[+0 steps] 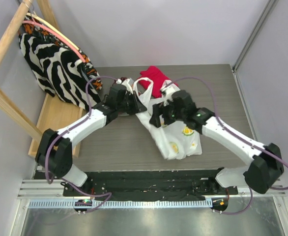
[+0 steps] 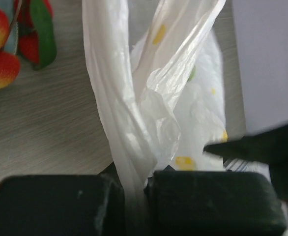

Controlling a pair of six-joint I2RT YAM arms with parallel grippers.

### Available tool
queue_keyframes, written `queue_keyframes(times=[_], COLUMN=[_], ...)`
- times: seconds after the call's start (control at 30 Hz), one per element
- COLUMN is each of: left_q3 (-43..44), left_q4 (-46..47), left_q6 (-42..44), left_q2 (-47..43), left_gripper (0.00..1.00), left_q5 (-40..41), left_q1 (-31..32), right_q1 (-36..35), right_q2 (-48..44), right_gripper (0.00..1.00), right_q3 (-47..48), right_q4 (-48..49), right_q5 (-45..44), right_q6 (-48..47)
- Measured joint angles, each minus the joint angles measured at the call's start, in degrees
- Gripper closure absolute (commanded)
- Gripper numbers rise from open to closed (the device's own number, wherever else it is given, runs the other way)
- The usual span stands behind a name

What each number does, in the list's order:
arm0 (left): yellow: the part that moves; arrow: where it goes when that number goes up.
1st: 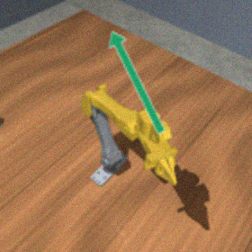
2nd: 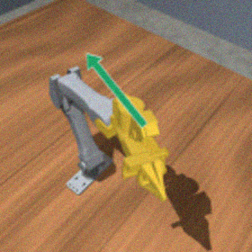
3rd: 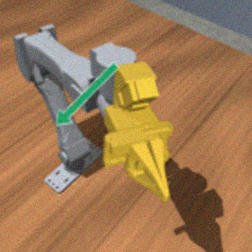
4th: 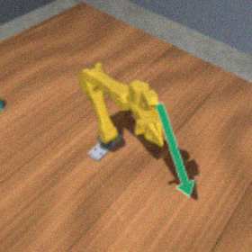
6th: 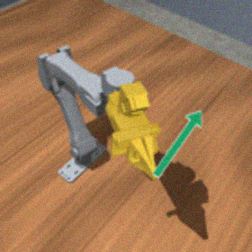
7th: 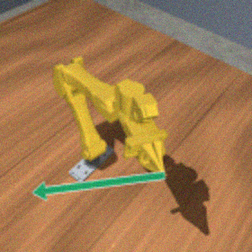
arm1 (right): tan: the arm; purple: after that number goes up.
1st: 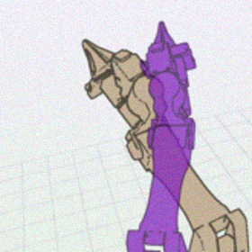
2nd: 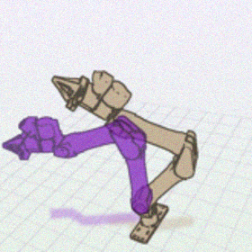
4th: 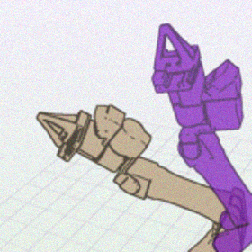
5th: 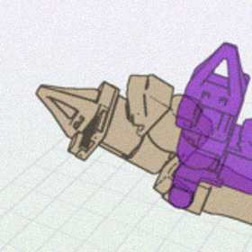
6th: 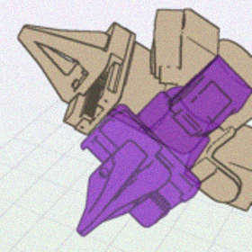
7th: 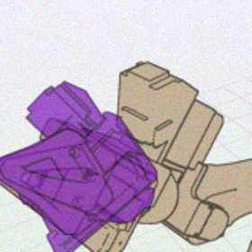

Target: Place the fruits into the plastic bag

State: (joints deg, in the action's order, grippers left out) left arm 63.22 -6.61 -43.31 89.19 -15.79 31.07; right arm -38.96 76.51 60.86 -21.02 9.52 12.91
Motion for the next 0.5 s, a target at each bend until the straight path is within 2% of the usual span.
queue_keyframes(times=[0.23,0.37,0.5], left_q3=[-3.21,-4.04,-4.04], left_q4=[6.82,7.67,7.32], left_q6=[8.09,12.04,14.03], left_q2=[-12.15,-15.89,-15.93], left_gripper=[1.00,1.00,1.00], left_q5=[2.86,6.88,11.43], left_q1=[4.33,7.54,8.55], right_q1=[15.23,16.96,16.94], right_q2=[-7.39,-7.69,-9.16], right_gripper=[0.11,0.08,0.06], right_q3=[4.46,6.08,4.79], right_q4=[0.50,4.59,8.44], right_q5=[3.76,8.00,13.20], right_q6=[9.88,15.17,16.17])
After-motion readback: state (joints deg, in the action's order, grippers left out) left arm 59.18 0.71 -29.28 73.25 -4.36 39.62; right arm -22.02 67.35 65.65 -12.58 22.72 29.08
